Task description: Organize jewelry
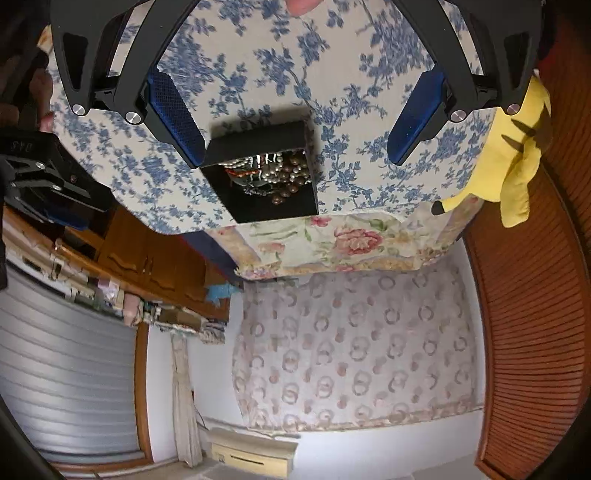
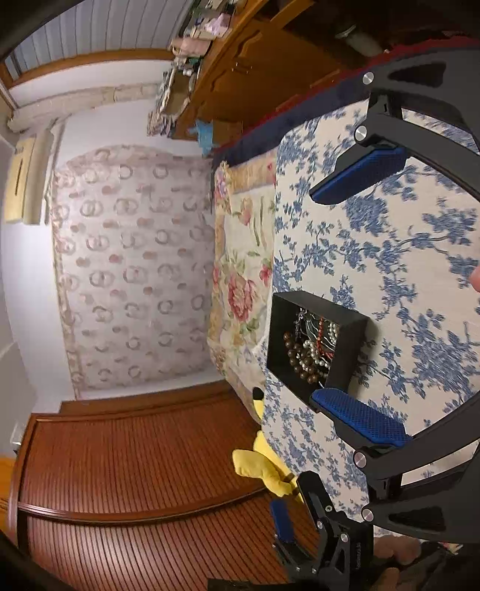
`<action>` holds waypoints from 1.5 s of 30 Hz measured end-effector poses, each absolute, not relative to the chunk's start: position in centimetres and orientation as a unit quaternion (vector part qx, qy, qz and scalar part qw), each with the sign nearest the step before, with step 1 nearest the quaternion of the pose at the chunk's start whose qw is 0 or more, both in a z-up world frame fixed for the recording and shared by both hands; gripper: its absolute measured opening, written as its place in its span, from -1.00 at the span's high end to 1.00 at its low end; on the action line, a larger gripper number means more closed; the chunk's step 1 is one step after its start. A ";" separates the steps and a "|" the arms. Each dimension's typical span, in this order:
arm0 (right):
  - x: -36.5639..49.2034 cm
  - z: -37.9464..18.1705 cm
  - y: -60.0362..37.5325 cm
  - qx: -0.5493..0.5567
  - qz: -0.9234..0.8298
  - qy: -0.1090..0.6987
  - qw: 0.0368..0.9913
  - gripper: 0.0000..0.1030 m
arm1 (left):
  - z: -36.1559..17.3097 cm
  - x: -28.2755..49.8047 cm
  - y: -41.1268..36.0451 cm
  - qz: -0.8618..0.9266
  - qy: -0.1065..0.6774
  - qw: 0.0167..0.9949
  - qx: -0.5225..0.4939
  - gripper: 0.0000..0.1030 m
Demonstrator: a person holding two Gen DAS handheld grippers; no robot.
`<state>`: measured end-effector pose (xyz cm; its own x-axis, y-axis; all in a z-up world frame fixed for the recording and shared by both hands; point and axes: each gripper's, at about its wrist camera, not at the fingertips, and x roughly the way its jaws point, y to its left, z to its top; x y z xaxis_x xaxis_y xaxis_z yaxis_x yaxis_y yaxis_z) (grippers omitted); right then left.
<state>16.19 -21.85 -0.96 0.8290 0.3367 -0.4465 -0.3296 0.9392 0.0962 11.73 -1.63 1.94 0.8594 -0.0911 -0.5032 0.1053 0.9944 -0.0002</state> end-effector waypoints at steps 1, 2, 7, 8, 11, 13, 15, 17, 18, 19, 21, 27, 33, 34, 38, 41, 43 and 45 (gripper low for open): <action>15.6 -0.7 -22.0 0.010 0.169 0.230 0.958 -0.95 | 2.1 11.2 -1.7 -0.047 0.258 0.965 0.011 -0.85; 14.8 -0.4 -22.2 0.013 0.163 0.223 0.961 -0.95 | 2.3 10.5 -1.7 -0.041 0.254 0.966 0.010 -0.85; 11.2 0.5 -22.7 0.023 0.152 0.197 0.968 -0.95 | 2.3 8.3 -1.4 -0.025 0.246 0.969 0.003 -0.85; 10.8 0.5 -22.7 0.024 0.152 0.196 0.968 -0.95 | 2.2 8.0 -1.4 -0.023 0.245 0.969 0.004 -0.85; 9.7 0.5 -22.7 0.024 0.149 0.191 0.970 -0.95 | 2.0 7.3 -1.5 -0.019 0.245 0.969 0.010 -0.85; 9.2 0.5 -22.5 0.021 0.149 0.190 0.970 -0.95 | 2.0 6.9 -1.4 -0.015 0.243 0.970 0.012 -0.85; 9.1 0.4 -22.3 0.020 0.147 0.191 0.970 -0.95 | 1.9 6.6 -1.1 -0.015 0.241 0.970 0.007 -0.85; 9.0 0.2 -22.1 0.020 0.147 0.193 0.970 -0.95 | 1.9 6.5 -1.0 -0.013 0.240 0.971 0.007 -0.85; 9.1 0.1 -22.0 0.018 0.147 0.193 0.970 -0.95 | 1.8 6.4 -0.9 -0.012 0.239 0.971 0.008 -0.85; 9.0 0.0 -21.8 0.018 0.147 0.193 0.970 -0.95 | 1.8 6.4 -0.8 -0.012 0.239 0.971 0.007 -0.85; 9.0 -0.1 -21.6 0.017 0.148 0.194 0.970 -0.95 | 1.7 6.4 -0.8 -0.014 0.241 0.970 0.005 -0.85; 8.9 -0.4 -21.2 0.015 0.152 0.200 0.968 -0.95 | 1.5 6.3 -0.5 -0.012 0.241 0.970 0.002 -0.85; 8.9 -0.4 -21.1 0.014 0.151 0.201 0.968 -0.95 | 1.3 6.3 -0.4 -0.012 0.243 0.970 0.001 -0.85; 8.9 -0.4 -21.1 0.015 0.151 0.201 0.968 -0.95 | 1.3 6.3 -0.4 -0.012 0.243 0.970 0.001 -0.85; 8.9 -0.5 -21.1 0.014 0.150 0.200 0.968 -0.95 | 1.1 6.2 -0.6 -0.014 0.244 0.970 0.003 -0.85; 8.9 -0.6 -21.1 0.014 0.150 0.201 0.968 -0.95 | 1.2 6.3 -0.7 -0.014 0.244 0.970 0.004 -0.85; 8.9 -0.7 -21.1 0.013 0.148 0.201 0.968 -0.95 | 1.1 6.3 -0.7 -0.014 0.245 0.970 0.002 -0.85; 9.0 -0.7 -21.4 0.015 0.148 0.202 0.968 -0.95 | 1.1 6.3 -0.7 -0.018 0.246 0.969 -0.002 -0.85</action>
